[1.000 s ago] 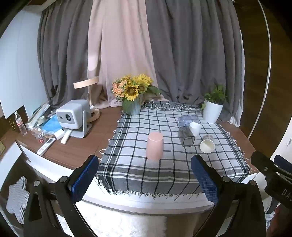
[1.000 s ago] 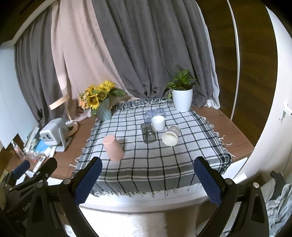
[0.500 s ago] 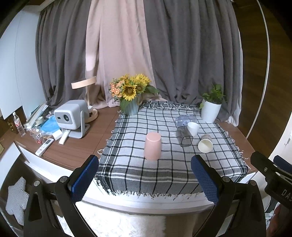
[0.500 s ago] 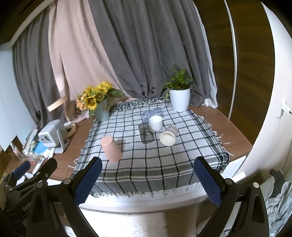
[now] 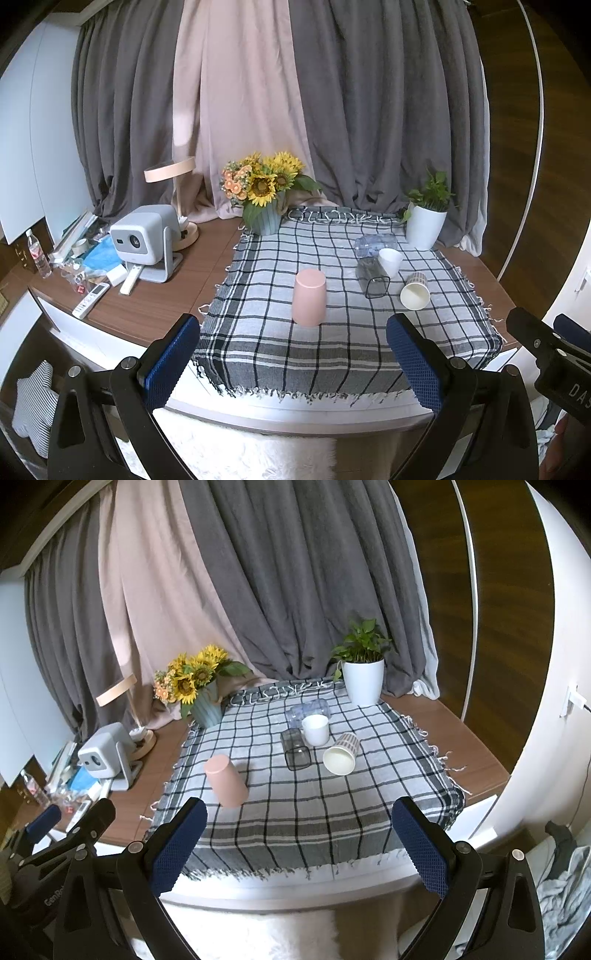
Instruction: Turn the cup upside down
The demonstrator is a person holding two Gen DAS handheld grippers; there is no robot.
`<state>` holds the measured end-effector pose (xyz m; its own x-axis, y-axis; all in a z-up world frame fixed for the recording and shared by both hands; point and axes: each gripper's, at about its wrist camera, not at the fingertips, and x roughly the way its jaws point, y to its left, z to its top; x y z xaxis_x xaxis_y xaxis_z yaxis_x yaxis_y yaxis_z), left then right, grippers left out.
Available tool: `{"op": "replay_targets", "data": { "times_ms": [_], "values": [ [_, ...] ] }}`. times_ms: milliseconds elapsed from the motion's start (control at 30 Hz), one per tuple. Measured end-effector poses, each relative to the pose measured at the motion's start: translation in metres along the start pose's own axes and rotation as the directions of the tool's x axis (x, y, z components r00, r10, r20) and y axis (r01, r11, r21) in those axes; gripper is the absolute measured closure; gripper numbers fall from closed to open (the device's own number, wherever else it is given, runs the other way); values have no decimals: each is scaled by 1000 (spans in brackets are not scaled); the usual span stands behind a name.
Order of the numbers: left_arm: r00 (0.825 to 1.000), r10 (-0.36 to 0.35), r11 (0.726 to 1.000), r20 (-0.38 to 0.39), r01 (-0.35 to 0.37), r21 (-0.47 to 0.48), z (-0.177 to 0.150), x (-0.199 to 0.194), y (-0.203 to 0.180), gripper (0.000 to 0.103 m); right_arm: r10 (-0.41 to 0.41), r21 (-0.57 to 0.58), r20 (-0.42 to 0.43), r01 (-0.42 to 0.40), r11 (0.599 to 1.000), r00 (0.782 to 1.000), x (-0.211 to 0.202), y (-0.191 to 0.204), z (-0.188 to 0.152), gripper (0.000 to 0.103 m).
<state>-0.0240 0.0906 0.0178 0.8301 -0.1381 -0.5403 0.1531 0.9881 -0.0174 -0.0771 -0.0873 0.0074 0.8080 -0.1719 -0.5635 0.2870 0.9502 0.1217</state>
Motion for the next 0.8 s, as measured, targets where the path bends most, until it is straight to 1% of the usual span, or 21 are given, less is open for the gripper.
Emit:
{"op": "replay_targets", "data": {
  "times_ms": [800],
  "values": [
    [1000,-6,1000,-3,6,7,1,0,4,0,-3,3,-5,3,1000,1000,0,0,1,2]
  ]
}}
